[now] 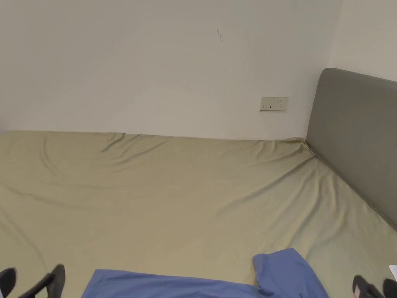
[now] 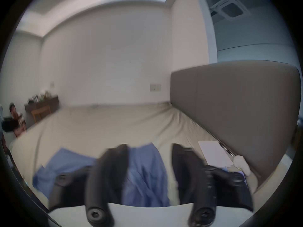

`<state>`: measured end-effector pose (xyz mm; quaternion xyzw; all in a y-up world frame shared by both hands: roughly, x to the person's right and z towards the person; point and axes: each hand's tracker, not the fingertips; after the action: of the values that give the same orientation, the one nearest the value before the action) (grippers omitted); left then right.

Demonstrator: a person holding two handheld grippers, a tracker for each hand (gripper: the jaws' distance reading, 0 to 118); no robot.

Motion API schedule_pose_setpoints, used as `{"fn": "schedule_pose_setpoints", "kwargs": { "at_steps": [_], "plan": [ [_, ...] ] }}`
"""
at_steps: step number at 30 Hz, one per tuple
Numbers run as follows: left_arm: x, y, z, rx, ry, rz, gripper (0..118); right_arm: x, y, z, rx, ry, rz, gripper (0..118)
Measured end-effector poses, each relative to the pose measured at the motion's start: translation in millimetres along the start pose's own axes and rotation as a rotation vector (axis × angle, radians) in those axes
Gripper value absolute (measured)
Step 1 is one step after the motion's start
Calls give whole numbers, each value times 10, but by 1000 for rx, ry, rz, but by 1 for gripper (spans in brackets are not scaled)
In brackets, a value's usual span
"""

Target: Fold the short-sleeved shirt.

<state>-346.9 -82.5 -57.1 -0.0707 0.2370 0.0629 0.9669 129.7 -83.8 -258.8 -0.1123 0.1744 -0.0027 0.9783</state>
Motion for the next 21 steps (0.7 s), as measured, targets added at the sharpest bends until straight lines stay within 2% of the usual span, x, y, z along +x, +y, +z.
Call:
{"fn": "schedule_pose_setpoints", "kwargs": {
  "at_steps": [1, 3, 8, 13, 14, 15, 16, 17, 18, 19, 21],
  "plan": [
    [33, 2, -42, 15, -4, 32, 2, -41, 21, 3, 21, 11, -17, 7],
    [75, -11, -184, -25, -9, 49, 0, -127, -14, 11, 45, 22, -31, 2],
    [40, -55, -662, -150, -61, 89, 0, -255, -117, -144, -19, 70, 34, 1],
    [0, -80, -1690, -410, -101, 45, 0, -188, -164, -412, -65, 45, 12, 1],
    [4, -138, -1908, -491, -127, 46, 5, -175, -174, -462, -74, 42, 8, 1],
    [17, -246, -2162, -579, -125, 35, 17, -167, -196, -518, -80, 36, 7, 1],
    [36, -380, -2401, -658, -107, 19, 49, -154, -224, -572, -93, 30, 9, 1],
    [45, -494, -2575, -702, -75, 1, 75, -146, -247, -623, -107, 24, 11, 1],
    [65, -647, -2743, -736, -41, -23, 93, -131, -283, -680, -122, 17, 7, 1],
    [80, -770, -2874, -757, -18, -51, 102, -112, -316, -732, -142, 16, 2, 1],
    [78, -960, -3081, -783, 17, -60, 96, -74, -405, -815, -171, 4, 1, 1]
  ]
}}
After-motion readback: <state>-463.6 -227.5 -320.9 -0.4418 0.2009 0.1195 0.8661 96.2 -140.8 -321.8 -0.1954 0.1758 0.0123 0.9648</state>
